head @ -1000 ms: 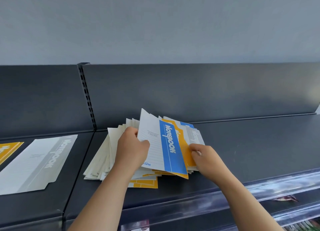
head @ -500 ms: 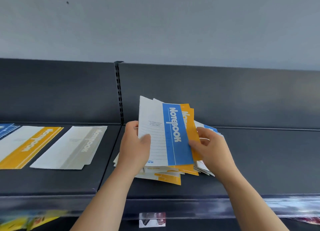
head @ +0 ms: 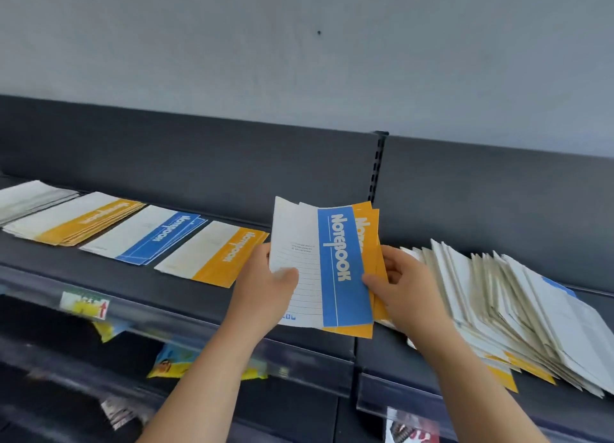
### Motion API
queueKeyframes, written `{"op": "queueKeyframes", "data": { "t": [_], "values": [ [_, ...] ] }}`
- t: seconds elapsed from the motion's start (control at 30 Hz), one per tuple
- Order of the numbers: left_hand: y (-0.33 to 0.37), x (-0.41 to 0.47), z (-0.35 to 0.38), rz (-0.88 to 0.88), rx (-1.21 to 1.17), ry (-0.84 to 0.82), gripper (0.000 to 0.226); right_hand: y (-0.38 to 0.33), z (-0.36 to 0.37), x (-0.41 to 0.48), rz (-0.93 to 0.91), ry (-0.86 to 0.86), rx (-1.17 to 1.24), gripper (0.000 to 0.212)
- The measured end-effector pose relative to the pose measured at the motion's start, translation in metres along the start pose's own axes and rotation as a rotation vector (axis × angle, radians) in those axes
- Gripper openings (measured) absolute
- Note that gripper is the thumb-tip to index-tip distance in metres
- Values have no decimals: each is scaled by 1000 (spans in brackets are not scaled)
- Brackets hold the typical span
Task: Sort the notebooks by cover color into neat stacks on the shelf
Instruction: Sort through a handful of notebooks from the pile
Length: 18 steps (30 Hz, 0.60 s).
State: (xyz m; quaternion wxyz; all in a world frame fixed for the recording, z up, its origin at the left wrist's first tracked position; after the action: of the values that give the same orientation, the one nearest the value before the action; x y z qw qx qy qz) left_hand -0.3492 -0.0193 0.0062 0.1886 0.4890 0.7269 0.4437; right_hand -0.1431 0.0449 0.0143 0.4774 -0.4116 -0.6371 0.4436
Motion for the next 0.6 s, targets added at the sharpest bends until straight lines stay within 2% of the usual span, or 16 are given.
{"op": "queueKeyframes", "data": {
  "t": [0.1, 0.27, 0.4, 0.6],
  "values": [
    [-31, 6, -48, -23, 27, 7, 31, -6, 59, 3, -5, -45, 11, 32],
    [-84, 21, -130, -45, 97, 41, 24, -18, 157, 6, 8, -97, 45, 34],
    [-125, 34, -194, -62, 119, 96, 22, -24, 230, 6, 5, -125, 46, 27],
    [-174, 53, -258, -86, 89, 137, 23, -28, 319, 14, 22, -186, 54, 23]
  ]
}}
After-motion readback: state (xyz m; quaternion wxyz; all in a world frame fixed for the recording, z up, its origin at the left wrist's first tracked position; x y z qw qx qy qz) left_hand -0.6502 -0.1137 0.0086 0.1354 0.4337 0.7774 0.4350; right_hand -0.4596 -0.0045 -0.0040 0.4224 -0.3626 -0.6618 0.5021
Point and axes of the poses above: each hand's wrist, its own x-axis towards the middle knuckle, its own z-axis out of the palm, y = z × x, the point moved 9 cm from there along x, towards the middle knuckle, and after that the axes turned 12 degrees about x, right-handed, at the moved point
